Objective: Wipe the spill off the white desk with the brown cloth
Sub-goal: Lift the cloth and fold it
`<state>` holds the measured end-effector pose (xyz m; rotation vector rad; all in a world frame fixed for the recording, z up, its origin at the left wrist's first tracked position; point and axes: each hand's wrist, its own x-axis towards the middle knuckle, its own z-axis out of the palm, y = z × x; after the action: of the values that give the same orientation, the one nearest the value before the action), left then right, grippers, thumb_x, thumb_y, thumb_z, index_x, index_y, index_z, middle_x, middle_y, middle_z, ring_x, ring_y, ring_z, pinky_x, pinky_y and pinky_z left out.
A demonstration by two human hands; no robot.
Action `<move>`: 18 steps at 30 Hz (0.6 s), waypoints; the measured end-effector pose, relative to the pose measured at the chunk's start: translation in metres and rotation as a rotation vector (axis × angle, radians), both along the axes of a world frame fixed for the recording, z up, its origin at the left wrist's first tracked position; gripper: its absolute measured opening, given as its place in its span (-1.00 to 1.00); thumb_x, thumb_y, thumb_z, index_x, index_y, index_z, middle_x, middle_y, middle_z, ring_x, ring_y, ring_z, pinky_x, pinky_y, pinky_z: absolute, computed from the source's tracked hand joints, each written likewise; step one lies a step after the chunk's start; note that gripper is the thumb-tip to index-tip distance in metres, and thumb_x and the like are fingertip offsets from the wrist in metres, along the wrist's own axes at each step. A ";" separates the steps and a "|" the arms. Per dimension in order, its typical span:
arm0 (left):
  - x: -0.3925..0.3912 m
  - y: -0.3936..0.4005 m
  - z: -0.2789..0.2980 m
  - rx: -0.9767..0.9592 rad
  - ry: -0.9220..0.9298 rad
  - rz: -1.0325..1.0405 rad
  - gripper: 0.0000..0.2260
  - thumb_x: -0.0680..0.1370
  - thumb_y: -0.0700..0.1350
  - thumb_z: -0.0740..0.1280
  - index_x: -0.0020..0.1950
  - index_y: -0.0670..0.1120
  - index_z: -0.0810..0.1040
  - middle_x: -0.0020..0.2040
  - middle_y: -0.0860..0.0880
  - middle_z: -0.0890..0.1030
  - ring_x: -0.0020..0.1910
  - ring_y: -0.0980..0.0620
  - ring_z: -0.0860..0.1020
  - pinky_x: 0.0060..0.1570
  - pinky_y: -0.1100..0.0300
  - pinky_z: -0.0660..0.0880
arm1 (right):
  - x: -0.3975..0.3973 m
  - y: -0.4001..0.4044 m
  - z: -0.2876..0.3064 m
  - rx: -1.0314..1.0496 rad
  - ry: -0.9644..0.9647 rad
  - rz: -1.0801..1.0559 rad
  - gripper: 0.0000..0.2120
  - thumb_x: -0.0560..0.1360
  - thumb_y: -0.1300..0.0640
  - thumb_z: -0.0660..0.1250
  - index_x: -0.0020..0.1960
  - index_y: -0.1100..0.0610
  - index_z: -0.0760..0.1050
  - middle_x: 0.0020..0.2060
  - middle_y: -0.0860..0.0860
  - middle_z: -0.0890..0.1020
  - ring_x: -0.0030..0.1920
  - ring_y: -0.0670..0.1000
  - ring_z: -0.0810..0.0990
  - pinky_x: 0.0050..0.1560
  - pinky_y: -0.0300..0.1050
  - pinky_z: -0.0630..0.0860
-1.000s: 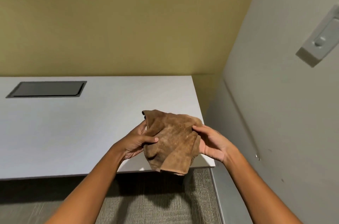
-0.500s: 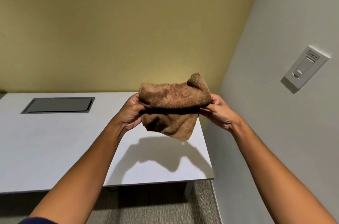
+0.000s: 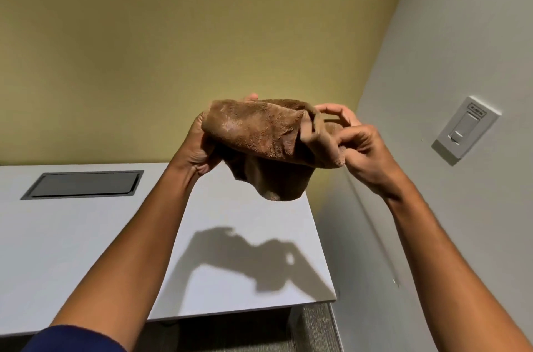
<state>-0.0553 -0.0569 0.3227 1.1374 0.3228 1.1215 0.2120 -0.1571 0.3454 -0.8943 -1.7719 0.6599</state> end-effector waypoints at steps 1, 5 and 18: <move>0.000 0.005 0.002 0.006 0.028 0.005 -0.71 0.53 -0.27 0.26 0.23 -0.24 0.60 0.25 -0.19 0.62 0.15 -0.04 0.64 0.05 0.13 0.58 | 0.000 0.002 0.002 0.024 -0.032 -0.016 -0.44 0.29 0.76 0.12 -0.26 0.18 0.66 0.31 0.07 0.48 0.31 -0.01 0.51 0.27 -0.08 0.46; 0.001 0.022 -0.002 -0.003 0.013 0.021 -0.80 0.47 -0.35 0.29 0.05 -0.18 0.54 0.35 -0.29 0.53 -0.07 -0.03 0.67 -0.10 0.11 0.60 | -0.003 0.003 0.001 0.034 -0.072 -0.091 -0.39 0.18 0.64 0.01 -0.32 0.08 0.67 0.32 0.07 0.50 0.34 0.09 0.50 0.26 -0.01 0.49; 0.001 0.029 -0.025 -0.149 0.448 0.061 -0.78 0.57 -0.30 0.33 0.21 -0.23 0.55 -0.10 -0.07 0.70 -0.19 0.06 0.67 -0.23 0.21 0.60 | 0.002 0.025 -0.040 -0.193 0.357 -0.252 -0.79 0.43 0.33 0.45 0.02 0.15 0.54 -0.03 -0.05 0.72 0.00 -0.09 0.66 0.05 -0.21 0.59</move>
<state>-0.0545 -0.0277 0.2978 1.2456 0.7808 0.8698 0.2142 -0.1324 0.3054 -1.0378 -1.2700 0.7790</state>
